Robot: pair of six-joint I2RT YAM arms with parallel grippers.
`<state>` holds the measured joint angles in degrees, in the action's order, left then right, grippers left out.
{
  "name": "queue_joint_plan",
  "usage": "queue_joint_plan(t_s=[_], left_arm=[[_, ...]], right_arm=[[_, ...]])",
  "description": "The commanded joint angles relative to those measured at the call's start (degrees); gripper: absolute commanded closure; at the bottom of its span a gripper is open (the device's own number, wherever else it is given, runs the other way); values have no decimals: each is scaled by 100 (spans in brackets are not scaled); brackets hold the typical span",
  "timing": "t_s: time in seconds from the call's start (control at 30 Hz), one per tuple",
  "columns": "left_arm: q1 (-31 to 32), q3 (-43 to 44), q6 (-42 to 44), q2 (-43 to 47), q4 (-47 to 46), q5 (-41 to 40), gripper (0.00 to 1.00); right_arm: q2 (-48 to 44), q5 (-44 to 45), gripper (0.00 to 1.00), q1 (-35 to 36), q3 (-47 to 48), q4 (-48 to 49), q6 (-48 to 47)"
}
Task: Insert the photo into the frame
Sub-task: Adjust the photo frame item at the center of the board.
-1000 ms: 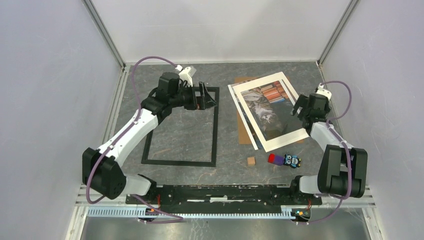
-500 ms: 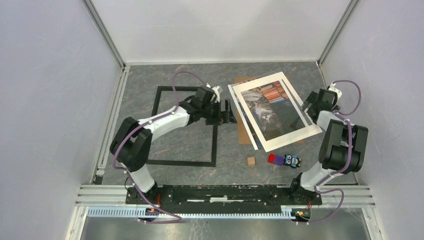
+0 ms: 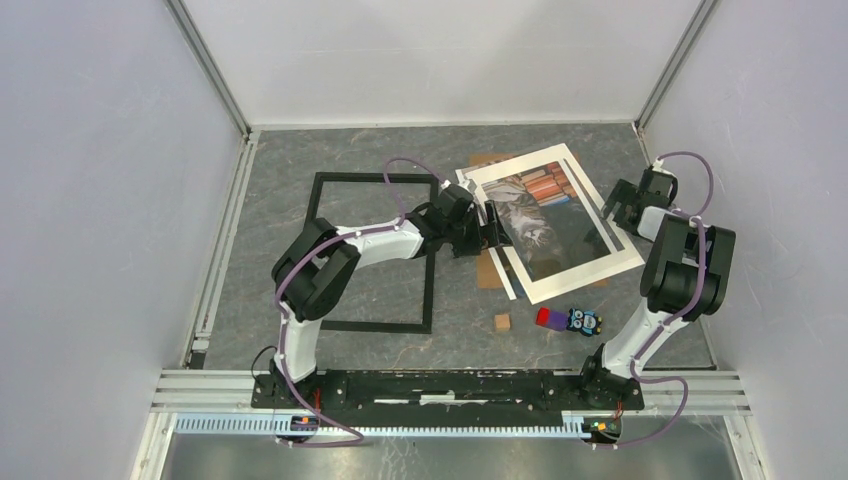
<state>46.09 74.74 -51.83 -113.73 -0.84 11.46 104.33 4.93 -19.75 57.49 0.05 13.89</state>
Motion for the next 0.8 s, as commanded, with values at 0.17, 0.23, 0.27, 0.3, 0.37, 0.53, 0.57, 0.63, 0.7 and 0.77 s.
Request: queue_joint_plan(t_s=[0.17, 0.23, 0.27, 0.3, 0.37, 0.53, 0.57, 0.63, 0.7, 0.77], left_arm=[[17, 491, -200, -363, -278, -241, 0], [-32, 636, -163, -492, -105, -258, 0], [-53, 650, -173, -539, -107, -261, 0], [-95, 619, -185, -565, -137, -276, 0], [-165, 554, -195, -588, -220, -348, 0], [-307, 413, -318, -656, -629, -221, 0], [-323, 431, -327, -686, -652, -196, 0], [-364, 432, -336, -733, -718, -172, 0], [-432, 427, -353, -762, -789, -180, 0], [-522, 453, -386, -814, -829, -146, 0]], right_arm=[[-311, -842, 3, -33, -631, 221, 97], [-468, -962, 3, -30, -897, 347, 170], [-526, -989, 3, -34, -991, 363, 162], [-598, -985, 4, -28, -1087, 371, 152], [-706, -927, 3, -35, -1243, 381, 117], [-905, -1017, 3, -38, -1485, 461, 203], [-932, -1096, 4, -38, -1543, 503, 239], [-1014, -1229, 4, -33, -1677, 575, 342], [-1129, -1375, 4, -38, -1866, 709, 439], [-1262, -1401, 4, -40, -1975, 761, 497]])
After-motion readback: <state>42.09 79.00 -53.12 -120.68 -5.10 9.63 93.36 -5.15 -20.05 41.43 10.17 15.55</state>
